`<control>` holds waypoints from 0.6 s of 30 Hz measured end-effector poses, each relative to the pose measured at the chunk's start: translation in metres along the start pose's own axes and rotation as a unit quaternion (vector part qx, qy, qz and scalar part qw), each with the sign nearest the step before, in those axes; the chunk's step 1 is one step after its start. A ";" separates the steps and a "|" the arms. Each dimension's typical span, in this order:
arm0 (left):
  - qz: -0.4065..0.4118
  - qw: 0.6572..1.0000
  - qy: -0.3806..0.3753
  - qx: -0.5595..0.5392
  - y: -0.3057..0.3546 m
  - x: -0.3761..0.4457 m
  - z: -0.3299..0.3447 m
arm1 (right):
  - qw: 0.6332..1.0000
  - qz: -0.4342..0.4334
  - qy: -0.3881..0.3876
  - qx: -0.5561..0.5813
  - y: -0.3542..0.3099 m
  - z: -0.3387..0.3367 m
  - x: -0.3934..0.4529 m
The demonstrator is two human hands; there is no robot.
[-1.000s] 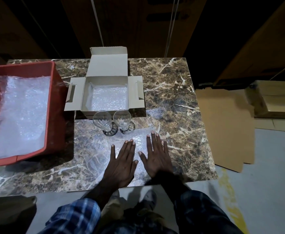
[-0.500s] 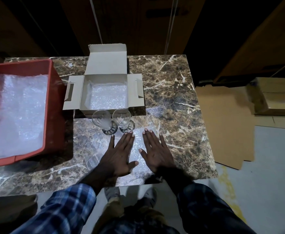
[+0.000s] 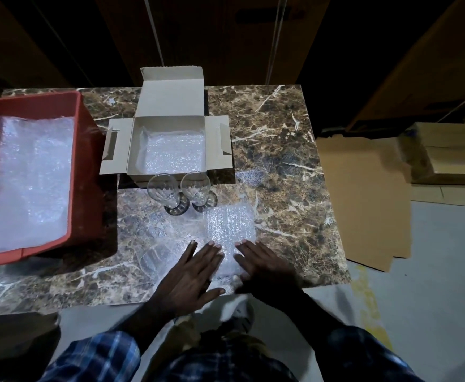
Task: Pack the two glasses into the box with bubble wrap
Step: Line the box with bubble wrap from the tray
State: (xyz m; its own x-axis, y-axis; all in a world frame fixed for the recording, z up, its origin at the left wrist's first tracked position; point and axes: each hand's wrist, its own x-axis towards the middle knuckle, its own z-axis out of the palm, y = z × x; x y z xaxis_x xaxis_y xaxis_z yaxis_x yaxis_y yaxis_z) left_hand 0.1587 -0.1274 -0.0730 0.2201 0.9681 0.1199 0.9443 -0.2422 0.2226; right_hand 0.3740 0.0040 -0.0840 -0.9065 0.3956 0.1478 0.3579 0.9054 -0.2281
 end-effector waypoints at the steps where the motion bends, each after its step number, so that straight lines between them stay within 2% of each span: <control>1: 0.001 1.000 0.007 0.004 0.000 -0.001 0.001 | 1.000 -0.011 0.020 -0.011 0.000 -0.002 0.004; 4: 0.011 0.999 0.035 0.010 -0.001 0.003 -0.001 | 0.996 -0.030 0.087 0.007 -0.005 -0.008 0.014; 8: 0.009 0.993 0.107 -0.046 -0.003 0.010 -0.005 | 0.986 0.056 0.107 0.117 -0.013 -0.010 0.016; 11: -0.082 0.974 0.131 -0.164 -0.003 0.011 -0.009 | 0.980 0.053 0.117 0.152 -0.013 -0.016 0.015; 14: -0.175 0.947 0.106 -0.246 -0.005 0.007 -0.008 | 0.983 0.020 0.104 0.147 -0.006 -0.019 0.006; 18: -0.192 0.936 0.086 -0.282 -0.005 0.004 -0.010 | 0.983 0.035 0.071 0.168 0.014 -0.009 -0.006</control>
State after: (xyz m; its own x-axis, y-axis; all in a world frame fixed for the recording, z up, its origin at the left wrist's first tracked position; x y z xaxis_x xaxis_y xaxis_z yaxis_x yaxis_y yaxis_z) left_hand 0.1527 -0.1226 -0.0641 -0.1981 0.9777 0.0698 0.6552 0.0791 0.7513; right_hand 0.3867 0.0160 -0.0793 -0.8330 0.4944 0.2483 0.3020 0.7825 -0.5446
